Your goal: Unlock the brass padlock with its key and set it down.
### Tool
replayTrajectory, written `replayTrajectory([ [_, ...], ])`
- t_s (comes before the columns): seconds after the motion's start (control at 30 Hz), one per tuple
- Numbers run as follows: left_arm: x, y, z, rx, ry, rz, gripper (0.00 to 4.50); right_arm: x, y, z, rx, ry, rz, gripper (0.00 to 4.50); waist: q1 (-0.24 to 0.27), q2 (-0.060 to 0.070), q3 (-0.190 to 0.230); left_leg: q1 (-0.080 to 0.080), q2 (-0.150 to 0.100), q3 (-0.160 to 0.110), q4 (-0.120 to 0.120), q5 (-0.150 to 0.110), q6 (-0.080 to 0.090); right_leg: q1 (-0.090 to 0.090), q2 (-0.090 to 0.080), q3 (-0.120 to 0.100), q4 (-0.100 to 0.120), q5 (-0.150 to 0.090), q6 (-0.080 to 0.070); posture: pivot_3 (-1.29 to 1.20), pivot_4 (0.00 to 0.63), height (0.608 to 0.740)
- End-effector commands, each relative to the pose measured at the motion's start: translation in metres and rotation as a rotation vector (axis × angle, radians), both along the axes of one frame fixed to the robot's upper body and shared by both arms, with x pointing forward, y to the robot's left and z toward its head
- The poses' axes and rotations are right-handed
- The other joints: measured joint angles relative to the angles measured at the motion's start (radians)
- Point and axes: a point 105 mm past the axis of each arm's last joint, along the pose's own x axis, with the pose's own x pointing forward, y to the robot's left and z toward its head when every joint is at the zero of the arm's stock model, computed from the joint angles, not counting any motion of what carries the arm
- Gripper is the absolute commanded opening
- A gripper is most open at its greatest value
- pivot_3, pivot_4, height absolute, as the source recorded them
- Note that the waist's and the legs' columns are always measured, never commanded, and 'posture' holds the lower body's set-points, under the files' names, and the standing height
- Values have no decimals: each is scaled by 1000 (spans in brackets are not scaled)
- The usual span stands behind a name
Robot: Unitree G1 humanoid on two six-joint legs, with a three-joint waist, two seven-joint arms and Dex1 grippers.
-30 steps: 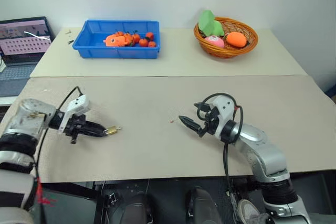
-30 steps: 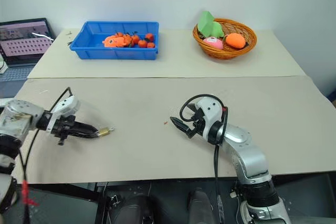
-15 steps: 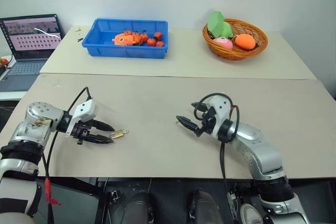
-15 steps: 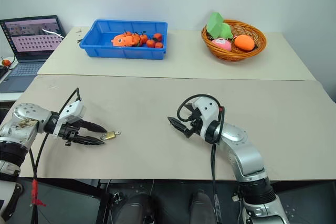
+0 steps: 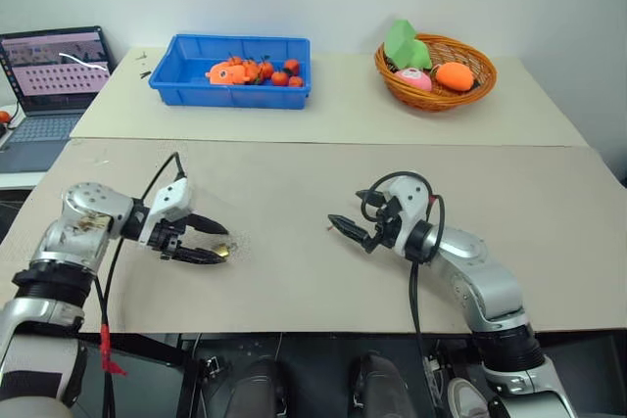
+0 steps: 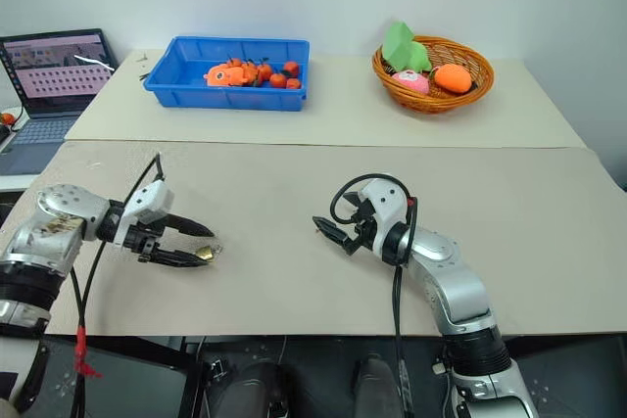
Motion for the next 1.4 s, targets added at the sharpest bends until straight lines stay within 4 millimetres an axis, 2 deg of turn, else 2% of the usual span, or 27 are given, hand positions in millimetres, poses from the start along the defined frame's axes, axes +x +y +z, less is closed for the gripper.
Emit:
replayTrajectory([
  [0.03,3,5,11,-6,-38,30,3214,0,-1,18,16,-82,0,4500,-1,0,0,0,0,0,0,0,0,0,0,0,0,0,0,0,150,664],
  [0.3,10,14,1,24,-66,104,3214,1,-1,18,16,-82,3,4500,0,0,0,0,0,0,0,0,0,0,0,0,0,0,0,0,150,664],
  [0.4,8,16,-6,32,-62,113,3214,-4,2,20,13,-88,42,4500,0,0,0,0,0,0,0,0,0,0,0,0,0,0,0,0,150,664],
  [0.57,5,17,-9,25,-55,120,3214,-30,22,27,-18,-95,269,4500,-1,0,0,1,0,0,0,0,0,0,0,0,0,0,0,0,150,664],
  [0.7,5,17,-10,25,-52,123,3214,-40,35,31,-66,-93,428,4500,-5,0,0,2,0,0,0,0,0,1,0,1,0,0,0,0,150,664],
  [0.93,0,17,-18,48,-50,102,3214,-35,42,33,-114,-86,513,4500,-4,0,0,2,0,0,0,0,0,1,0,1,-1,0,0,0,150,664],
  [1.4,-7,16,-30,66,-53,94,3214,-30,44,30,-125,-83,523,4500,-5,0,0,2,0,0,-1,0,0,1,0,0,0,0,0,0,150,664],
])
